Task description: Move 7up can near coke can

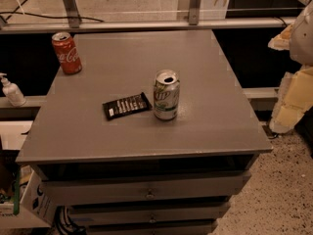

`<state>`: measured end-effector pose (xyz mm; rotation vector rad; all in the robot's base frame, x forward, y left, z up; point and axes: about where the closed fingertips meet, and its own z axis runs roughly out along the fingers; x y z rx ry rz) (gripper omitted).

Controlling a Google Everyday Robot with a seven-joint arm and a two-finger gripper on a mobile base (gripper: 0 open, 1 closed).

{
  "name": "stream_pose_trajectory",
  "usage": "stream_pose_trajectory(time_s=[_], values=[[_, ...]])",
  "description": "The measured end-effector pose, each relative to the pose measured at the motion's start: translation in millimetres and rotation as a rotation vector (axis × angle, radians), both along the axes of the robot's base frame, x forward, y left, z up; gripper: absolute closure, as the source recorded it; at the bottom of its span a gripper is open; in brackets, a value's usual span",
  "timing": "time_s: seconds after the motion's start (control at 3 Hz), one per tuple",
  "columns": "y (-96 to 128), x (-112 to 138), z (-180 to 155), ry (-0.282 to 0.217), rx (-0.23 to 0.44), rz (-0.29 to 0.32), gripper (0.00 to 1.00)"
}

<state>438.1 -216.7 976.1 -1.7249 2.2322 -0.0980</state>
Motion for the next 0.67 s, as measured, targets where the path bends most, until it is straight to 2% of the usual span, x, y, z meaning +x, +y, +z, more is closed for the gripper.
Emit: stream_pose_trajectory(time_s=[0.67], values=[[2.8, 3.8, -3.7, -0.003, 0.016, 0.005, 0.00]])
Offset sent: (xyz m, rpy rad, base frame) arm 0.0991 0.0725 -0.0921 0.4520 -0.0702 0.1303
